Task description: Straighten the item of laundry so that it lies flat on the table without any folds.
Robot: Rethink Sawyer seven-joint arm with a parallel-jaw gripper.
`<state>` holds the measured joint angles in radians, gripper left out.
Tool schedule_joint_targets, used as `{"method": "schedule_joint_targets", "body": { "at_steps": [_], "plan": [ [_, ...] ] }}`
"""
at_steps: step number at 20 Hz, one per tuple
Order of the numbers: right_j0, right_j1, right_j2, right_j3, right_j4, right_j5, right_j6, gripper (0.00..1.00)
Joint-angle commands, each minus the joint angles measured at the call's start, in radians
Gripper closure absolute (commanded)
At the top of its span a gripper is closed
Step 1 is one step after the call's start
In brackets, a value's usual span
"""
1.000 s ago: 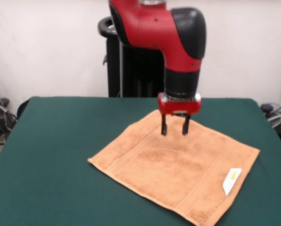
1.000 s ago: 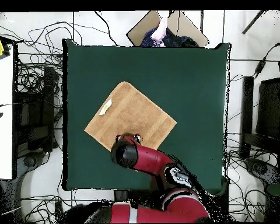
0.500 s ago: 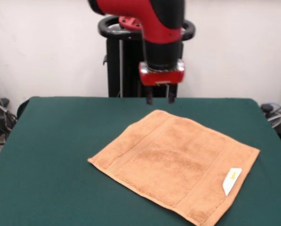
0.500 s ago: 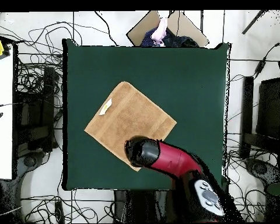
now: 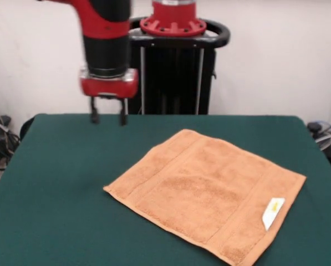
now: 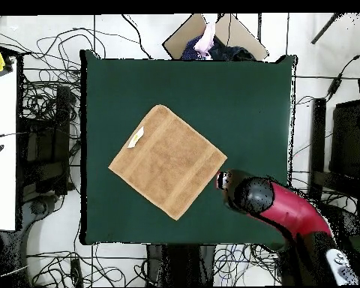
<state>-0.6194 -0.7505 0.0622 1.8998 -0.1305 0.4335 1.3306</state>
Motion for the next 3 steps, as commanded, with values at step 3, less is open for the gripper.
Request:
{"method": "schedule_joint_targets", "body": {
  "at_steps": [3],
  "plan": [
    [-0.102, 0.065, 0.169, -0.224, -0.129, 0.123, -0.183, 0.00]
  ]
}}
